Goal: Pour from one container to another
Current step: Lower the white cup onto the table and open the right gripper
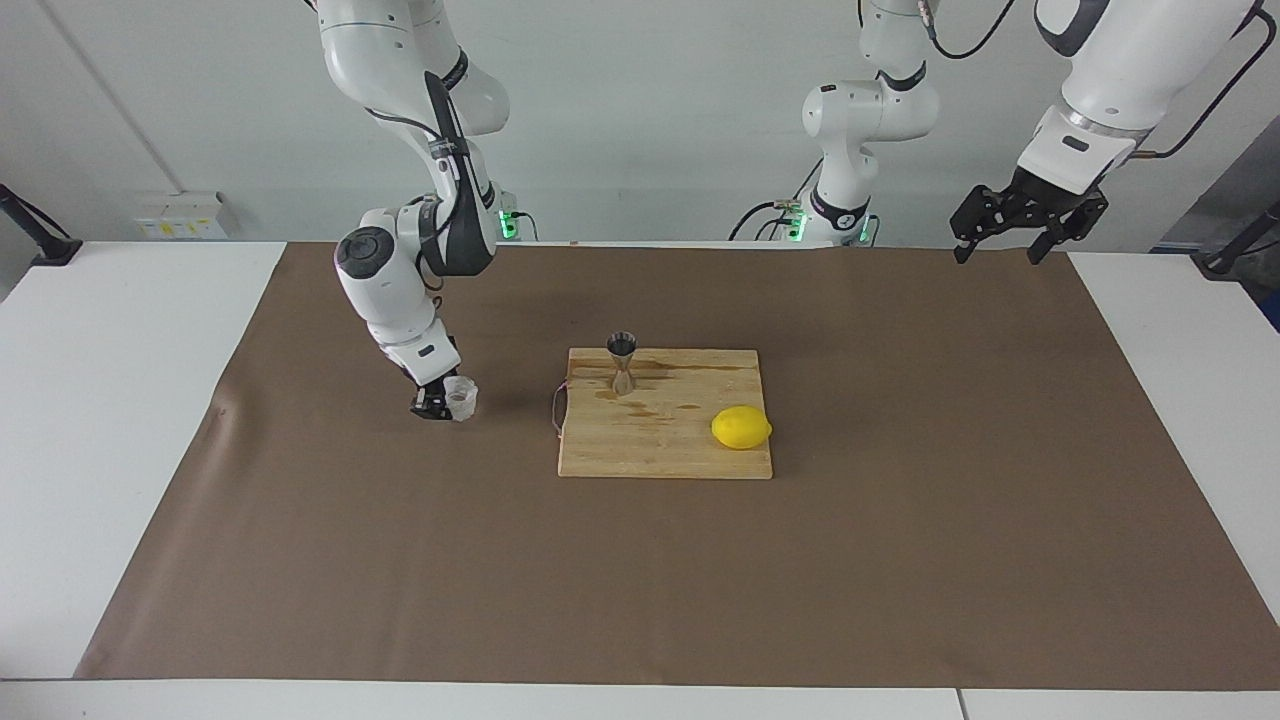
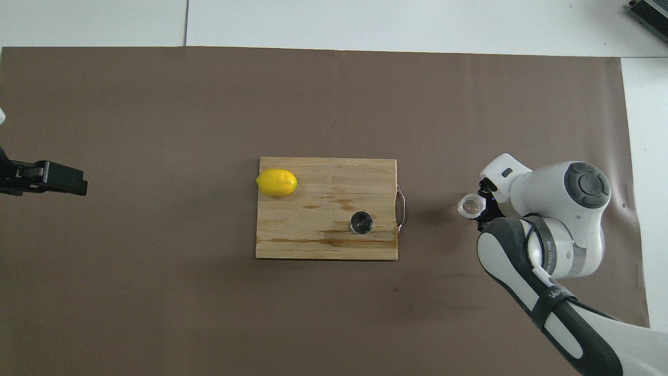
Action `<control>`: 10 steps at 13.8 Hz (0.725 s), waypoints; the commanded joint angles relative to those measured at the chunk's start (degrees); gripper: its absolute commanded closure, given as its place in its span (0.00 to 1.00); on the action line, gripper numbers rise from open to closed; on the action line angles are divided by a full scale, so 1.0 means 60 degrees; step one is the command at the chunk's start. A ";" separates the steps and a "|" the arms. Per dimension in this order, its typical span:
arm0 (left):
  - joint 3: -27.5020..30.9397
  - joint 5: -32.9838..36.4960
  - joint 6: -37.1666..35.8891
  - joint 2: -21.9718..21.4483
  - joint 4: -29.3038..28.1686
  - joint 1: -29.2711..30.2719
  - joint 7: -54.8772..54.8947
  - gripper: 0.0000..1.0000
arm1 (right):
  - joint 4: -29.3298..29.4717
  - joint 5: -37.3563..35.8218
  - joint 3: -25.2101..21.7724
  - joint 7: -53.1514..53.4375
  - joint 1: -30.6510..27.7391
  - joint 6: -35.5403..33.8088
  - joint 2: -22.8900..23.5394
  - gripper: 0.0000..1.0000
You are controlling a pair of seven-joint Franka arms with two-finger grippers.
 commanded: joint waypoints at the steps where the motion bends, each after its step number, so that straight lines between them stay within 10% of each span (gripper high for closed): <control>1: -0.0043 0.0086 -0.0055 -0.0271 -0.0256 0.0101 0.0087 0.00 | -0.0325 0.0464 0.0120 -0.0562 -0.0167 0.0481 -0.0034 0.80; 3: -0.0043 0.0086 -0.0055 -0.0271 -0.0256 0.0101 0.0087 0.00 | -0.0311 0.0464 0.0120 -0.0592 -0.0182 0.0481 -0.0034 0.00; 10: -0.0043 0.0086 -0.0055 -0.0271 -0.0256 0.0101 0.0087 0.00 | 0.0492 0.0464 0.0076 -0.0358 -0.0738 -0.0862 -0.0954 0.00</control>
